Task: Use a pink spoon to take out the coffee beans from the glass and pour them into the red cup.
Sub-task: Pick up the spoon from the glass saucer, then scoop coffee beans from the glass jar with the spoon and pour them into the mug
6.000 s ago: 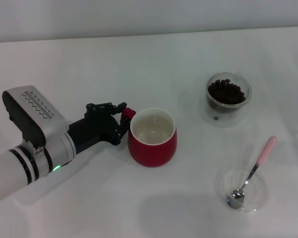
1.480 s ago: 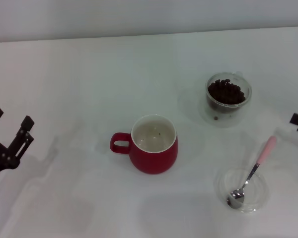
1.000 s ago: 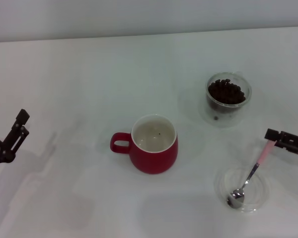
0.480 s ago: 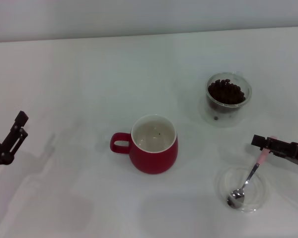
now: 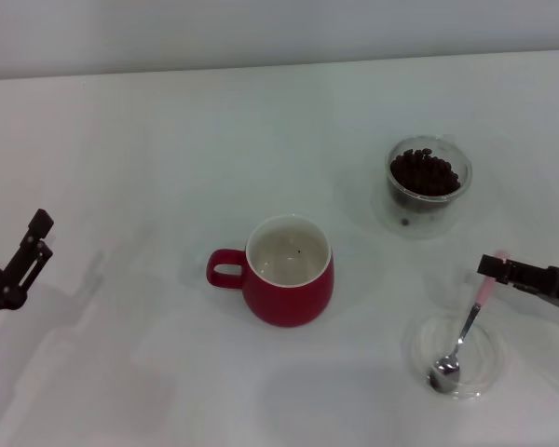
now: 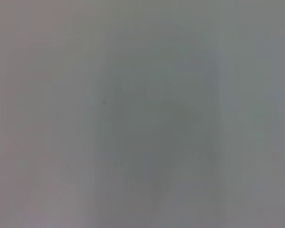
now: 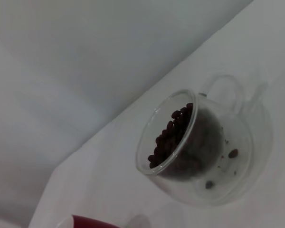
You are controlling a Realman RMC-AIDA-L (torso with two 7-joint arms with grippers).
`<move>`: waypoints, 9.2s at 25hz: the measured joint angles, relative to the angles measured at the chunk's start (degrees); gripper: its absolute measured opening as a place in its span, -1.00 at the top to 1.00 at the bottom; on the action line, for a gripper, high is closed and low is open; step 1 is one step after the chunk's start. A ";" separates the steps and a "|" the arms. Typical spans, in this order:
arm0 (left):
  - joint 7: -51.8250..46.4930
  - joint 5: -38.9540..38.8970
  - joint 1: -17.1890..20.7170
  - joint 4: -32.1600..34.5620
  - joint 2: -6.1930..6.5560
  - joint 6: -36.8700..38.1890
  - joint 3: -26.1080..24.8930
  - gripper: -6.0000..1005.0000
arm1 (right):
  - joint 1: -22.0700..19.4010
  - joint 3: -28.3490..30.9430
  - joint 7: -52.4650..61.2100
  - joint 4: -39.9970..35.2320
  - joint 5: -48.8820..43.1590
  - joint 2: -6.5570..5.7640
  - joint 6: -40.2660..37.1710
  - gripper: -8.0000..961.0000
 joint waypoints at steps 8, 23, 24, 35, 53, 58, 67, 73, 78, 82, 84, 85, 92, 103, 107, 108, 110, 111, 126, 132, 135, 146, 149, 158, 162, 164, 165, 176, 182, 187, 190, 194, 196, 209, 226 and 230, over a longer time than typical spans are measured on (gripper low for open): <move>0.00 0.00 0.00 0.00 -0.04 0.04 0.00 -0.40 | 0.10 -0.17 -0.17 0.00 -0.14 0.24 -0.93 -0.05; 0.00 0.00 0.00 -0.06 -0.09 0.03 0.00 -0.40 | 1.16 -1.00 -0.12 0.00 -0.66 0.44 -2.28 0.09; 0.00 0.00 0.00 -0.05 -0.09 0.03 -0.01 -0.40 | 1.17 -1.01 -0.09 0.00 -0.66 0.44 -2.28 0.10; 0.00 -0.08 0.00 0.00 -0.09 0.74 -0.07 -0.40 | 1.77 -1.56 0.20 0.00 -0.66 0.50 -2.36 0.22; 0.00 -0.27 -0.55 -0.18 -0.09 2.07 -0.10 -0.39 | 2.83 -2.86 0.25 0.00 -0.63 0.32 -1.69 0.58; 0.00 -0.27 -0.54 -0.36 -0.17 2.07 -0.09 -0.39 | 3.81 -5.38 0.24 -0.01 -0.65 0.26 -1.75 0.57; 0.00 -0.02 -0.12 -0.54 -0.28 1.72 0.00 -0.40 | 4.61 -6.86 0.37 -0.43 -0.66 -0.19 -2.34 0.56; -0.08 0.07 0.15 -0.79 -0.41 1.48 0.00 -0.40 | 5.51 -7.59 0.63 -0.46 -1.04 -1.05 -2.55 0.46; -0.09 0.09 0.49 -1.12 -0.44 0.70 0.00 -0.40 | 6.83 -9.96 1.82 -0.43 -1.44 -1.34 -2.20 0.34; -0.09 0.09 0.83 -1.25 -0.44 0.36 0.00 -0.40 | 7.92 -10.94 2.60 -0.64 -2.20 -1.43 -2.48 0.31; -0.09 0.09 0.94 -1.29 -0.44 0.24 0.00 -0.40 | 8.57 -11.19 2.99 -0.71 -2.89 -1.65 -2.65 0.30; -0.09 0.09 0.96 -1.30 -0.44 0.21 0.00 -0.40 | 8.86 -11.25 3.14 -0.72 -3.21 -1.77 -2.74 0.31; -0.09 0.08 1.53 -1.33 -0.44 0.12 0.00 -0.40 | 11.08 -11.90 4.43 -0.76 -5.37 -2.60 -3.32 0.39; -0.09 0.08 2.10 -1.41 -0.44 0.12 -0.01 -0.40 | 11.92 -13.81 6.92 -0.80 -6.02 -2.59 -4.35 0.51; -0.09 0.08 2.07 -1.42 -0.44 0.31 -0.01 -0.40 | 12.02 -13.88 6.94 -0.80 -5.91 -2.56 -3.89 0.56; -0.09 0.08 2.06 -1.41 -0.44 0.37 -0.01 -0.40 | 12.03 -13.85 6.94 -0.80 -5.85 -2.59 -3.77 0.57; -0.09 0.08 2.02 -1.41 -0.44 0.52 -0.01 -0.40 | 12.09 -13.67 6.99 -0.80 -5.71 -2.74 -3.44 0.59; -0.09 0.08 2.00 -1.41 -0.44 0.58 -0.01 -0.40 | 12.13 -13.55 7.05 -0.82 -5.68 -2.83 -3.34 0.60; -0.09 0.08 1.66 -1.41 -0.44 0.69 0.00 -0.40 | 10.73 -10.47 8.85 -6.45 -2.31 -2.87 0.13 0.69; -0.09 0.08 1.73 -1.49 -0.44 0.68 -0.01 -0.39 | 8.19 -10.43 10.10 -10.53 4.19 -3.24 1.42 0.69; -0.09 0.08 1.76 -1.50 -0.44 0.69 -0.01 -0.39 | 6.82 -10.42 10.41 -11.71 9.09 -3.69 1.94 0.69; -0.09 0.07 0.88 -1.50 -0.32 0.95 -0.01 -0.39 | 7.21 -10.42 5.74 -12.67 23.65 -2.48 0.35 0.69; -0.09 0.03 0.86 -1.36 -0.26 0.95 -0.01 -0.39 | 9.03 -10.45 3.36 -12.86 23.97 -1.42 -1.23 0.69; -0.09 -0.03 0.63 -1.13 -0.27 0.89 -0.08 -0.40 | 12.98 -10.51 -6.50 -13.26 25.68 2.08 -3.46 0.69; -0.09 -0.14 0.59 -0.98 -0.25 0.84 -0.11 -0.40 | 13.85 -10.87 -10.09 -13.26 25.69 2.89 -4.68 0.69; -0.09 -0.23 0.59 -0.96 -0.20 0.82 -0.12 -0.40 | 13.97 -11.10 -11.97 -12.99 25.70 3.08 -5.89 0.69; -0.09 -0.25 0.60 -0.95 -0.19 0.81 -0.18 -0.40 | 13.98 -11.18 -12.91 -12.84 25.70 3.12 -6.46 0.69; -0.09 -0.29 0.40 -0.71 -0.09 0.82 -0.27 -0.40 | 14.56 -11.13 -25.24 -8.21 27.96 3.41 -11.09 0.69; -0.09 -0.28 0.03 -0.60 -0.02 1.52 -0.28 -0.40 | 15.10 -11.19 -30.00 -5.72 29.04 3.50 -13.87 0.69; -0.09 -0.32 -0.28 -0.01 0.00 2.21 -0.33 -0.40 | 15.28 -10.95 -32.48 -3.86 29.53 3.51 -16.69 0.69; -0.09 -0.34 -0.62 0.10 0.00 2.65 -0.36 -0.40 | 15.32 -10.85 -32.80 -3.56 29.53 3.51 -17.53 0.69; -0.09 -0.46 -0.91 0.51 0.00 3.39 -0.36 -0.40 | 15.48 -10.67 -32.66 -2.99 29.62 3.51 -18.64 0.69; -0.09 -0.48 -1.08 0.75 0.00 3.61 -0.36 -0.40 | 15.46 -10.66 -32.41 -2.69 29.93 3.51 -18.93 0.69; -0.09 -0.54 -2.26 1.28 0.01 4.97 -0.35 -0.40 | 15.13 -10.64 -27.46 -0.83 31.18 3.51 -21.56 0.69; -0.09 -0.53 -3.70 2.07 0.00 7.08 -0.36 -0.39 | 15.62 -11.22 -10.96 -0.82 31.27 3.25 -30.45 0.69; -0.09 -0.53 -4.07 2.13 0.00 7.56 -0.36 -0.39 | 15.67 -11.22 -9.69 -0.80 31.37 3.24 -30.51 0.69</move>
